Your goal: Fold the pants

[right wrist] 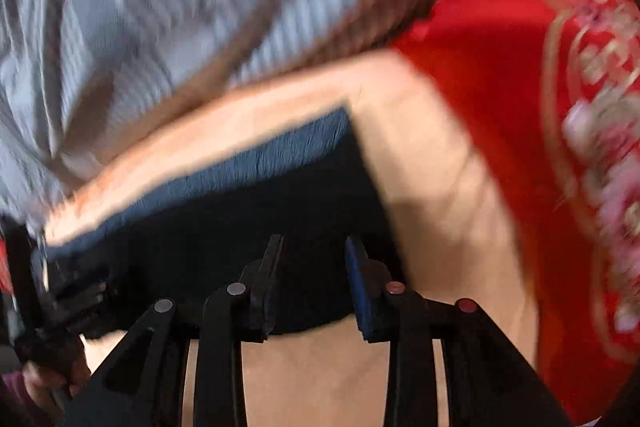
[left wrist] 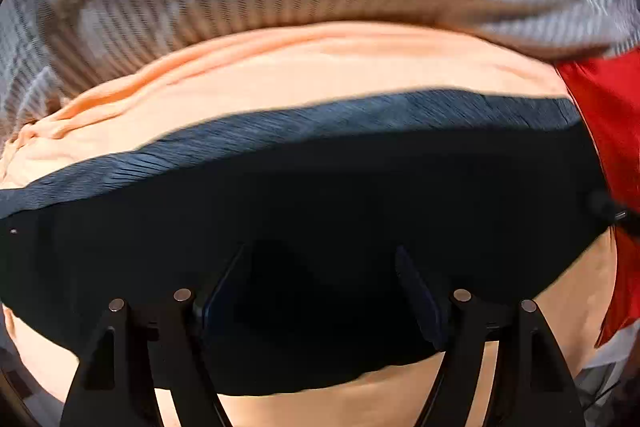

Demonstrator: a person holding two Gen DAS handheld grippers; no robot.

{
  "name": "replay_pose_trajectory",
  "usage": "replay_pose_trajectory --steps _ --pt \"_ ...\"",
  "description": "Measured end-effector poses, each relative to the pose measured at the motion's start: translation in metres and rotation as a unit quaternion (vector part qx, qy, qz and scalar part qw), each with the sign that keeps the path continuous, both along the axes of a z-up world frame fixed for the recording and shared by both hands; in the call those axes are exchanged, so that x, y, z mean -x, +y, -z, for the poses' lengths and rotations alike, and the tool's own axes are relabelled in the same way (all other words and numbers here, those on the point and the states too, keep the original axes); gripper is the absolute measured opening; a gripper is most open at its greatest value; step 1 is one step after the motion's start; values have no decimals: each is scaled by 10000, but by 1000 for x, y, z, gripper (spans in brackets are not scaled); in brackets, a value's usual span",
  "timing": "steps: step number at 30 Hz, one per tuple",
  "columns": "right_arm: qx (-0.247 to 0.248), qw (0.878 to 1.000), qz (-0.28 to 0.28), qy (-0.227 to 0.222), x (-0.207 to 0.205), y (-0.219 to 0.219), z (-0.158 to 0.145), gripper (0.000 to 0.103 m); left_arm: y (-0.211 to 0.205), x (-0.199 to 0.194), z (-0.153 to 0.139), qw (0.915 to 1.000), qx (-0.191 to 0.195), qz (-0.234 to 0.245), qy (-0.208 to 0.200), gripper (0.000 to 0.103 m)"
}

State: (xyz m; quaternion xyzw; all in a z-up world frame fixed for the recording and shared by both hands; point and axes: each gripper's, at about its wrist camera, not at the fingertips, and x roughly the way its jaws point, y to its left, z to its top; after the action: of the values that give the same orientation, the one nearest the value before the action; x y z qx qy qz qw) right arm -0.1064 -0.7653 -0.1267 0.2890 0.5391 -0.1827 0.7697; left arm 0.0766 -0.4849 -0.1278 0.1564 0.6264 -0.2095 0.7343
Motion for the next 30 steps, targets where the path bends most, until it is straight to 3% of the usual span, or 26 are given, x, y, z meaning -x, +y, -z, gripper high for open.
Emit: replay_pose_trajectory --steps 1,2,3,5,7,9,12,16,19,21,22,25,30 --pt "-33 9999 24 168 -2 2 11 29 -5 4 2 10000 -1 69 -12 76" --pt "-131 9996 123 214 2 -4 23 18 -9 7 6 9999 -31 153 -51 76" --pt "-174 9994 242 151 7 -9 27 0 -14 10 9 9996 -95 247 -129 76" --pt "-505 9971 569 29 18 -22 30 0 -20 15 10 9993 -117 313 -158 76" --pt "-378 9972 628 109 17 -19 21 1 -22 15 8 9995 -78 269 -142 76" --pt "40 9996 267 68 8 -1 0 7 -20 11 3 9994 -56 225 -276 76" --pt "-104 9998 -38 -182 -8 28 -7 11 -10 0 -5 9988 -15 91 -487 76" --pt "-280 9994 -220 46 -36 60 21 14 24 -31 -1 9979 -136 -246 -579 76" --pt "28 9997 -232 -34 -34 69 26 14 64 -54 16 9966 -282 -569 -533 76" --pt "19 9997 -239 -69 -32 71 28 14 91 -70 27 9965 -72 -724 -406 93" --pt "-13 9997 -241 -100 -32 71 28 14 101 -77 30 9960 -45 -795 -403 96" --pt "-103 9996 -168 -186 -25 66 26 14 124 -100 33 9947 71 -952 -382 96" --pt "152 9997 -87 -174 -13 53 21 15 155 -136 39 9906 -212 -1226 -569 96"
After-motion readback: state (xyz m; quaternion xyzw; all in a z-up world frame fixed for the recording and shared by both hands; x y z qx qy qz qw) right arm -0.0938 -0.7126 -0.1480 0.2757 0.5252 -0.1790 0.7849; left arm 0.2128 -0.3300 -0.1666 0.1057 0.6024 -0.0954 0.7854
